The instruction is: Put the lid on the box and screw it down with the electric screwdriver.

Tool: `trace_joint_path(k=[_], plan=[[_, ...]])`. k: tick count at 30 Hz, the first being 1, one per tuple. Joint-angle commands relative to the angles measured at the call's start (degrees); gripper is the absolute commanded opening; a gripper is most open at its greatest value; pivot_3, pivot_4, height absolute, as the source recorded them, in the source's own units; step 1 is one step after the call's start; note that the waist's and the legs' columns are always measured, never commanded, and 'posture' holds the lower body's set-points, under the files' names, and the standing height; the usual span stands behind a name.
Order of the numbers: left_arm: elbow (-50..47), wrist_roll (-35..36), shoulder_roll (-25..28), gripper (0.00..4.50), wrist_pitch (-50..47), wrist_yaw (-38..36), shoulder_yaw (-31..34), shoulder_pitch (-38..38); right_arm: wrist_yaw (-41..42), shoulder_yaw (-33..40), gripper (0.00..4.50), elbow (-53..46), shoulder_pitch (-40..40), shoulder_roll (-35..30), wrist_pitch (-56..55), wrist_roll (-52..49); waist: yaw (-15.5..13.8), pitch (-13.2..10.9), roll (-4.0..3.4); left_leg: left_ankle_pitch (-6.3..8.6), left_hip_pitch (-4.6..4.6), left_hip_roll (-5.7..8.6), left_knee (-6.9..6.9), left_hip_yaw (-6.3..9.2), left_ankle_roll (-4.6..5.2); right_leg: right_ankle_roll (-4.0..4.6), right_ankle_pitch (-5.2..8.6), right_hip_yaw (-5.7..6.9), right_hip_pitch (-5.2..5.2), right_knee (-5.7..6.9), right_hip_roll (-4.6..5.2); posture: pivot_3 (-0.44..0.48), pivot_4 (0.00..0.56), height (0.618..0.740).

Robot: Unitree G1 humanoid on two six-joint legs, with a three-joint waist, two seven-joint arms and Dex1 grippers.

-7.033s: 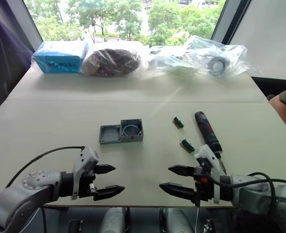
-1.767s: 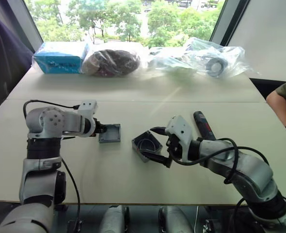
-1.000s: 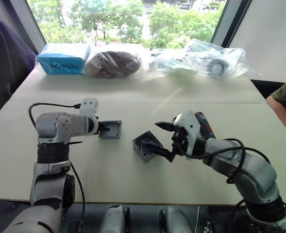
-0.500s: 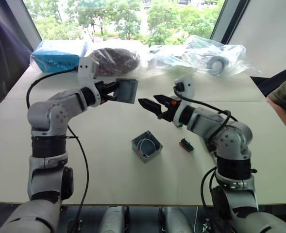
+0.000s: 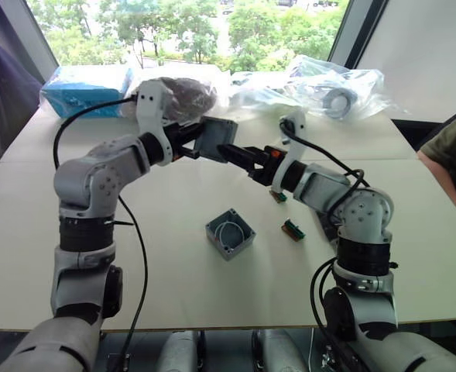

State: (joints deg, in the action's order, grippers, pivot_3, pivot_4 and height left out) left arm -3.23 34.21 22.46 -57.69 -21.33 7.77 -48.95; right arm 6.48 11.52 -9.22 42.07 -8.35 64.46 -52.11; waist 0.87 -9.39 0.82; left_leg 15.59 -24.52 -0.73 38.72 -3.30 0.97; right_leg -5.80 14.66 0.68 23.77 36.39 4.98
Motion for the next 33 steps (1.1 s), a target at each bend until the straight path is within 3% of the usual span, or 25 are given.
trace_joint_path(k=[1, 9, 11, 16, 19, 23, 27, 29, 30, 33], plan=[[-2.7, -0.3, 0.9, 0.0, 1.7, -1.0, 0.1, -0.1, -0.7, 0.6, 3.2, -2.0, 0.7, 0.5, -0.3, -0.9, 0.0, 0.0, 0.0, 0.0, 0.0, 0.0, 0.0, 0.0, 0.0, 0.0, 0.0, 0.0, 0.0, 0.0, 0.0, 0.0, 0.15, 0.74], [-4.1, -0.9, 1.9, 0.0, 2.4, -2.8, -1.3, 1.1, -1.7, 0.2, 0.23, -2.6, 0.2, 0.3, -0.1, -1.7, -0.1, 0.0, -0.01, 0.0, 0.0, 0.0, 0.0, 0.01, 0.0, 0.0, 0.0, 0.0, -0.01, -0.01, -0.01, 0.0, 0.15, 0.74], [-4.6, -0.7, 2.4, 0.0, 2.7, -3.6, -1.4, 1.5, -2.2, 0.1, 0.17, -2.7, -0.1, 0.4, -0.1, -1.6, -0.1, 0.0, -0.01, 0.0, 0.0, 0.0, 0.0, 0.01, 0.0, 0.0, 0.0, -0.01, -0.01, -0.01, 0.0, 0.0, 0.15, 0.74], [-5.0, 1.2, 3.0, 1.63, 1.9, -5.7, 0.0, 1.7, -2.4, -0.5, 0.17, -3.3, -0.7, 0.6, -0.5, -1.7, -0.1, 0.0, -0.01, 0.0, 0.0, 0.0, -0.01, 0.01, 0.0, 0.0, 0.0, -0.01, -0.01, -0.01, -0.01, 0.0, 0.15, 0.74], [-4.8, 2.5, 4.2, 2.89, 1.5, -7.4, 1.3, 1.9, -1.9, -1.1, 0.17, -3.7, -1.2, 0.3, -1.2, -0.8, 0.0, 0.0, -0.02, 0.0, 0.0, 0.0, -0.01, 0.0, 0.0, 0.0, 0.0, -0.02, 0.0, -0.01, -0.01, 0.0, 0.15, 0.74], [-2.4, 10.3, 11.8, 4.41, -6.0, -15.8, 5.7, 0.2, -1.2, -1.2, 0.17, -7.1, -3.2, -1.8, -4.2, 1.5, 0.3, 0.0, -0.04, 0.0, 0.0, -0.06, -0.11, 0.0, 0.0, 0.0, 0.0, -0.03, 0.07, -0.02, -0.09, 0.0, 0.15, 0.74], [5.2, 12.4, 17.5, 4.41, -8.4, -17.8, 9.8, -3.8, 5.7, -6.2, 0.17, -19.3, -9.7, -13.8, -13.2, 11.7, -0.4, -0.1, -0.03, -0.08, -0.02, -0.03, -0.43, 0.01, -0.13, -0.03, 0.03, -0.06, 0.23, -0.08, -0.14, 0.0, 0.15, 0.74], [7.8, 13.4, 16.9, 3.81, -9.0, -17.2, 11.2, -4.9, 9.2, -9.7, 0.17, -24.8, -12.8, -19.0, -19.5, 17.5, -0.3, -0.1, -0.02, -0.08, -0.02, 0.0, -0.48, 0.0, -0.12, -0.05, 0.05, -0.07, 0.21, -0.16, -0.13, 0.0, 0.15, 0.74], [8.3, 14.1, 15.6, 3.7, -9.2, -16.8, 11.6, -4.8, 10.5, -13.7, 0.17, -27.4, -14.7, -23.6, -27.5, 26.4, -0.3, -0.1, -0.02, -0.08, -0.01, 0.01, -0.48, -0.01, -0.12, -0.06, 0.05, -0.09, 0.18, -0.17, -0.13, 0.0, 0.15, 0.74], [5.9, 13.4, 11.8, 2.57, -5.0, -16.2, 11.1, -2.5, 12.5, -22.6, 0.17, -30.2, -20.6, -34.0, -44.7, 46.7, -0.2, -0.1, 0.02, -0.08, 0.02, 0.04, -0.48, -0.02, -0.13, -0.1, 0.07, -0.11, 0.17, -0.18, -0.12, 0.0, 0.15, 0.74]])
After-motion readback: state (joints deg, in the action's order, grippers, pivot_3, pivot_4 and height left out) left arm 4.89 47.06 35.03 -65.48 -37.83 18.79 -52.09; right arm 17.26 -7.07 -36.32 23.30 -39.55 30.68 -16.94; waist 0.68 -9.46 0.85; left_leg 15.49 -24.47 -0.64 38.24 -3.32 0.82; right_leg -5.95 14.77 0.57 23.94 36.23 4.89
